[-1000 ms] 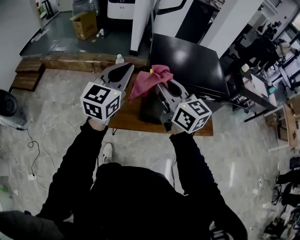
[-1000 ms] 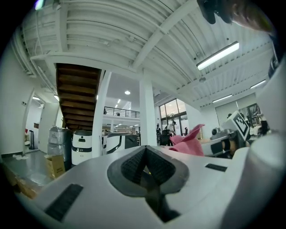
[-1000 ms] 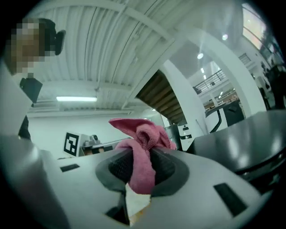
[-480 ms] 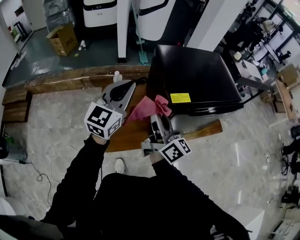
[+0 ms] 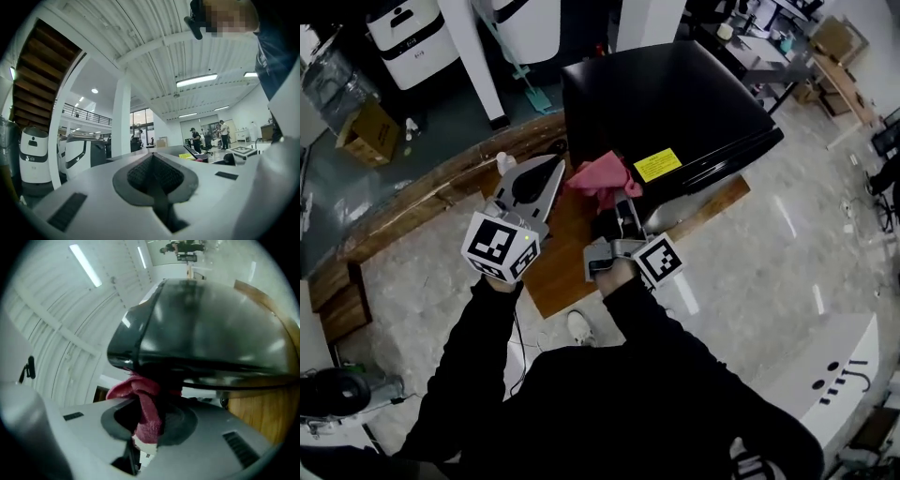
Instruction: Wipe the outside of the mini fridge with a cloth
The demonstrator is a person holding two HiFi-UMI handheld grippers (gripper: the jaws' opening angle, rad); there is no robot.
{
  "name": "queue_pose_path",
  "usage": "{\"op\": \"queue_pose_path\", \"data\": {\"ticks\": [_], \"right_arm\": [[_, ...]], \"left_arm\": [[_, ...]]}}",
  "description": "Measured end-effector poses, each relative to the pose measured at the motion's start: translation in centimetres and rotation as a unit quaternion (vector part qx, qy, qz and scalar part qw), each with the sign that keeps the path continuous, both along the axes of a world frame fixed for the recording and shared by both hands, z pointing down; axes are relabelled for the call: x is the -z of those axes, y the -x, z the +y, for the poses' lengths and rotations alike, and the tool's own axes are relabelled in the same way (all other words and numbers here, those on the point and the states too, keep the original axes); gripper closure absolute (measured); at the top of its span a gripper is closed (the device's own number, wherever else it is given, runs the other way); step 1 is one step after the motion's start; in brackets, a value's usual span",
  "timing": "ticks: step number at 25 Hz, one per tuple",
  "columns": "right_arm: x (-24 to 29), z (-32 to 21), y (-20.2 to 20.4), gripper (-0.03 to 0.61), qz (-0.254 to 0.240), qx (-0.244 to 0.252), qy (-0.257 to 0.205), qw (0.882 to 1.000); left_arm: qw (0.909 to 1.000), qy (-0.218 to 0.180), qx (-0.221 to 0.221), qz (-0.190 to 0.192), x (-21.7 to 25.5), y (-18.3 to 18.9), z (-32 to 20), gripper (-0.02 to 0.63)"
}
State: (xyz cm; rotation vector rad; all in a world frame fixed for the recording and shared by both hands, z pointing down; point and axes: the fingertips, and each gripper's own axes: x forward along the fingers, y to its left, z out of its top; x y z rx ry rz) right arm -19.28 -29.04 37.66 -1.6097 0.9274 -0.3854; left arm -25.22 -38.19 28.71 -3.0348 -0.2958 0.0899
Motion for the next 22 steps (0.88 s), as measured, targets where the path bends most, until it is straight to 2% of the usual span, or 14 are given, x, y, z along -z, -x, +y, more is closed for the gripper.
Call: {"op": "queue_pose_path", "data": {"ticks": [4, 10, 15, 22], "right_arm": [[-2.1, 0.4, -0.3, 0.5, -0.083, -0.014, -0.048, 0.995], [-7.9, 0.1, -0.6, 0.502, -0.144, -0.031, -0.044, 0.988], [-15.7, 0.0, -1.4, 0.503, -0.192, -0.042, -0.027, 0.98], [-26.1, 0.1, -2.4, 0.503, -0.231, -0.049, -0.001, 0.972]], "left_arm": [[0.9995, -0.003, -0.031, -0.003, -0.6, -0.6, 1.3, 0.607], [0.9979, 0.002, -0.049, -0.044, -5.2, -2.4, 1.8, 0.607], [0.9934, 0.018, -0.057, -0.098, -13.0, -4.5, 1.9, 0.607], [0.9813, 0.034, -0.06, -0.18, -25.4, -5.9, 2.3, 0.607]]}}
